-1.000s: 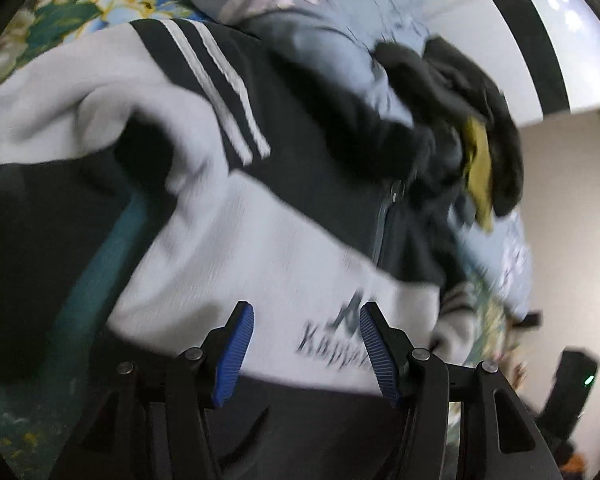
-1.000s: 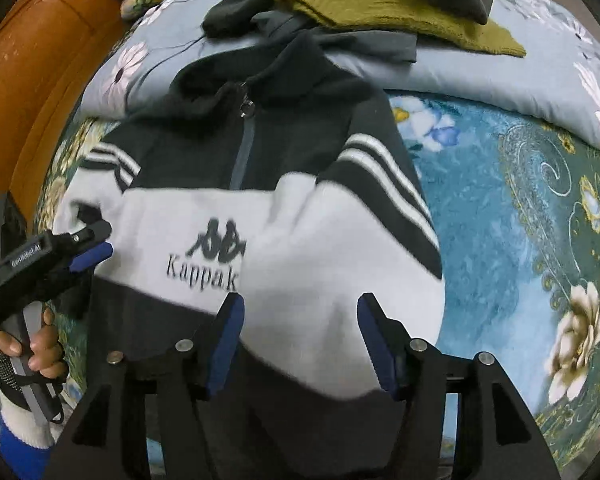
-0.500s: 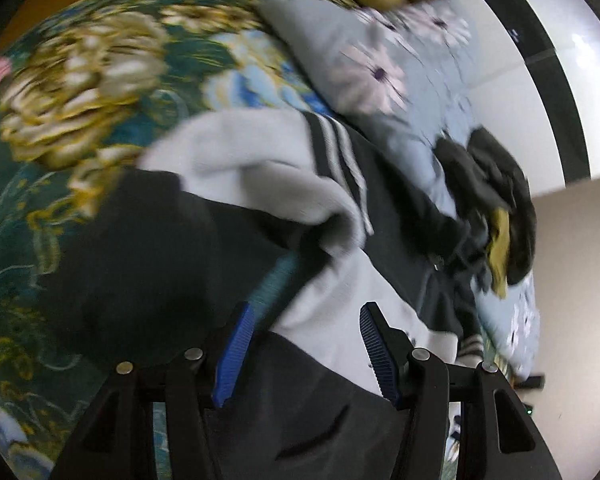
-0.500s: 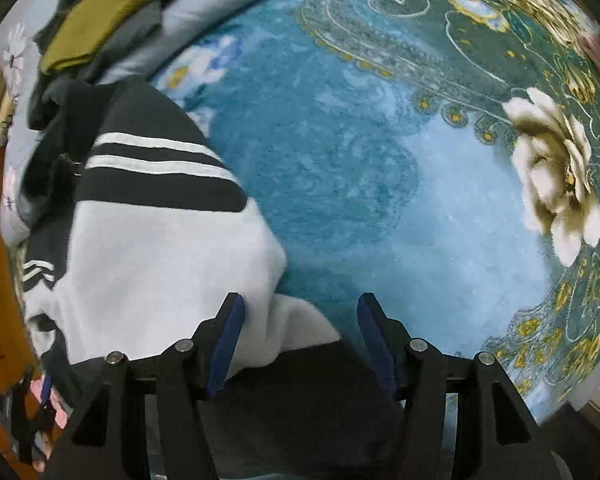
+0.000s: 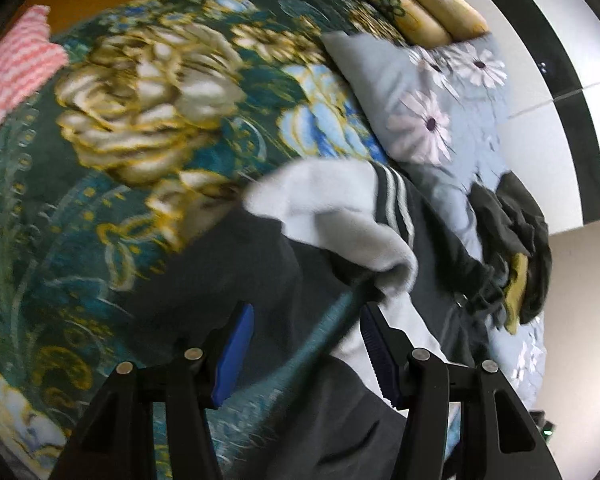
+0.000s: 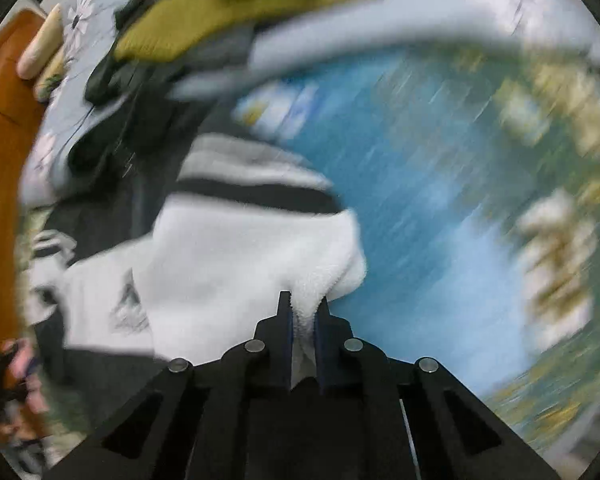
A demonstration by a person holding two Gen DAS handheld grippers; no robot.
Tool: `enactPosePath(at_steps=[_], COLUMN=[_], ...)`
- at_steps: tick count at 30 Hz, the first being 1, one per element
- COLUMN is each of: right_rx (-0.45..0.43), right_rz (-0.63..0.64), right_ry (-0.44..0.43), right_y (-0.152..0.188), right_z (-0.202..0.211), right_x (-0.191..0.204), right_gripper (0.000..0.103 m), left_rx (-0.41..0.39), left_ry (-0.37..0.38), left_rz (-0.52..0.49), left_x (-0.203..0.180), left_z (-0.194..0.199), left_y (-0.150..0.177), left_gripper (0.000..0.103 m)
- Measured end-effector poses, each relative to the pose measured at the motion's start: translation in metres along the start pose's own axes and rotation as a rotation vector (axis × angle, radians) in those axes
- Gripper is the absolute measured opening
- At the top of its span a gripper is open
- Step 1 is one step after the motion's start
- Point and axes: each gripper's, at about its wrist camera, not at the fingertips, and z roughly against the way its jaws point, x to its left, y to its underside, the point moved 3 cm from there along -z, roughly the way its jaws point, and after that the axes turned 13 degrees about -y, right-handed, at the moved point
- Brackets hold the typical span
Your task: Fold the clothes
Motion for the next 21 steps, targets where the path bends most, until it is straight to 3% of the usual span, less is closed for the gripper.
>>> enactPosePath(at_steps=[4,6,9,13,17,19,20,21], right_rx=[-0.17,-0.167,-0.128,-0.091,-0.137,-0.189,-0.197,-0.199], right_rz=[0.033,0.045,0.062,0.1,0.149,0.166,0.172,0.183], right_ry=[0.243,0.282,0.326,0.308,0.283,0.257,0.239,0.221], right_y=[-0.058,-0.084,-0.095,-0.083,-0.074,-0.067,-0.062,-0.057], right_z=[0.05,0.051,0.043,0.02,0.022,0.034,0.038,0.039], right_x=[-0.025,-0.031,-0.031,-0.026,-0.015,-0.007,-0.003,0.0], right_gripper=[0.008,0.008,0.008,0.013,0.052,0.052,0.053,0.053], left_rx=[-0.026,-0.022,-0.009,0.039,0.073,0.068,0.058,0.044], left_ry=[-0.08,-0.125,-0.185,-0.222,-0.238,-0.221,-0.22,-0.23], left_rz=[0.038,0.052,0.072,0.09,0.106,0.108,0.105,0.098], left_x=[0.023,0.033,0.048,0.063,0.069,0.069,0.068,0.067], left_z=[0.002,-0.001,-0.009,-0.025,-0.038,-0.043,-0.046,-0.048], left_y=[-0.008,-0.007,-0.004,0.007,0.018,0.022,0.023,0.025], left_gripper=[0.06,0.06,0.06,0.06,0.06,0.058,0.055,0.036])
